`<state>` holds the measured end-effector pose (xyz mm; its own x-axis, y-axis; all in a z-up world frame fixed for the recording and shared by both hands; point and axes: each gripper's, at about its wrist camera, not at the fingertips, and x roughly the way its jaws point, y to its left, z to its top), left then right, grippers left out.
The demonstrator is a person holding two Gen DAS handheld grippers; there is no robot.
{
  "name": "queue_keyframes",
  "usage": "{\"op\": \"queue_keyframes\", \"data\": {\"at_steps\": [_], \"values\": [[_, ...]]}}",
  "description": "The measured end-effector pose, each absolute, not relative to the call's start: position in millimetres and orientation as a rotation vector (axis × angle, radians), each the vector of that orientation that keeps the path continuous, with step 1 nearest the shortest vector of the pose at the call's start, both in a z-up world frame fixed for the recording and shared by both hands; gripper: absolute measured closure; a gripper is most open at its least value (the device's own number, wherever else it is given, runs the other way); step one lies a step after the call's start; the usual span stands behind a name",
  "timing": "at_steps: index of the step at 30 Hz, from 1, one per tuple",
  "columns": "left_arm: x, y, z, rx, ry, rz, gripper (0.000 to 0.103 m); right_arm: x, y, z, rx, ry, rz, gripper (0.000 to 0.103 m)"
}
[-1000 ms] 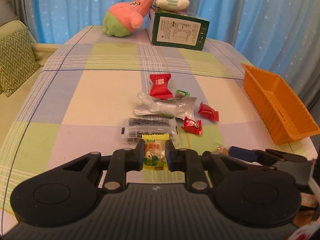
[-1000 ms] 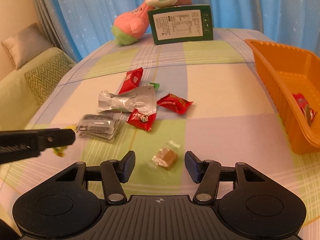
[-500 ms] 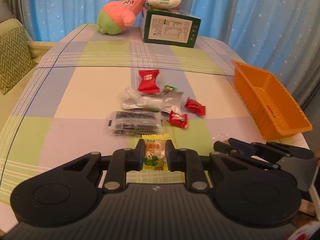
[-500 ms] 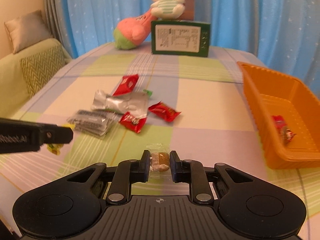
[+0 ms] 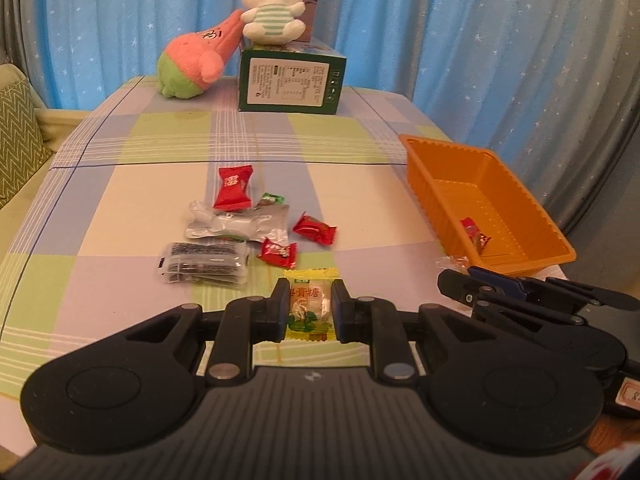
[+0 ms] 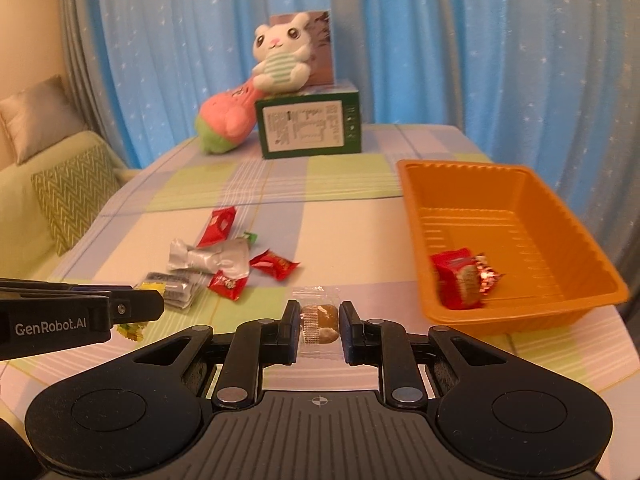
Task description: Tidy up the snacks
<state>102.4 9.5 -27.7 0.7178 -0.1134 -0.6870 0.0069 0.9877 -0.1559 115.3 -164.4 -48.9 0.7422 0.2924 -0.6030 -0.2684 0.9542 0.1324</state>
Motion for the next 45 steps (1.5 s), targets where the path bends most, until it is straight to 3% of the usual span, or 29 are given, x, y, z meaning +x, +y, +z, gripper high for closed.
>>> {"op": "queue_keyframes", "data": {"at_steps": [23,45], "values": [[77.3,-55.6,4.6,-0.111,0.729,-0.161,0.084,74.2,-242.2,-13.6,0.097,0.625,0.192,0.082],[102.9,-100.1,15.9,-0.069,0.717,-0.253,0.084,89.7,-301.5,3.1,0.155,0.615,0.099,0.082]]}}
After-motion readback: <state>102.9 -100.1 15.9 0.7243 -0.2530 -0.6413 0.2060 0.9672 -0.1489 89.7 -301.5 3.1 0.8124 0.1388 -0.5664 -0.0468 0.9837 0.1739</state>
